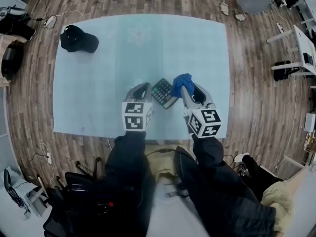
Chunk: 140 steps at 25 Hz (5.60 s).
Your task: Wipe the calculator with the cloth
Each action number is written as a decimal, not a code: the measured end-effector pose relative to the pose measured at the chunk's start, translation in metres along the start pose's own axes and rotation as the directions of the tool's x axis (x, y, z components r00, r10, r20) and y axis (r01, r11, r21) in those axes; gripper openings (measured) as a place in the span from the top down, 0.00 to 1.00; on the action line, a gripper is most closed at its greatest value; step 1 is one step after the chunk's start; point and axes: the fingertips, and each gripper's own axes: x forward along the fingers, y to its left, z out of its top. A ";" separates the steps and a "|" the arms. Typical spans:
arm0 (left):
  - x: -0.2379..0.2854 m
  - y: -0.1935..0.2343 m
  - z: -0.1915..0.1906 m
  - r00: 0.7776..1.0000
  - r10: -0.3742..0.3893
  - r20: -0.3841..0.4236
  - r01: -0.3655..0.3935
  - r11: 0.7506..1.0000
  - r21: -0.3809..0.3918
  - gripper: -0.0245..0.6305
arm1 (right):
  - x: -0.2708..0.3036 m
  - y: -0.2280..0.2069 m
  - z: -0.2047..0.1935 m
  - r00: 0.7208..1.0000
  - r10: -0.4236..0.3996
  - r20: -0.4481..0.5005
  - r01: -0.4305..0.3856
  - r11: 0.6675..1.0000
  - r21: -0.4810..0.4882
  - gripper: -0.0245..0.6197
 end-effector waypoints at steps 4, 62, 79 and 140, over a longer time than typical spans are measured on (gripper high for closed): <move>0.016 0.013 -0.030 0.996 0.014 -0.093 -0.015 1.000 -0.014 0.96 | 0.031 -0.003 -0.030 0.994 0.028 -0.104 -0.032 0.999 -0.033 0.77; 0.023 0.037 -0.097 0.984 0.050 -0.171 -0.074 0.987 -0.141 0.96 | 0.060 0.062 -0.074 0.791 0.560 -0.249 -0.598 0.793 -0.116 0.76; 0.013 0.041 -0.119 0.978 0.054 -0.201 -0.086 0.984 -0.153 0.96 | 0.139 0.038 -0.147 0.832 0.370 -0.414 -0.495 0.832 -0.251 0.76; -0.082 -0.069 0.238 0.875 -0.071 0.479 -0.009 0.987 0.163 0.96 | -0.096 0.025 0.227 0.838 0.031 0.545 0.023 0.995 -0.093 0.77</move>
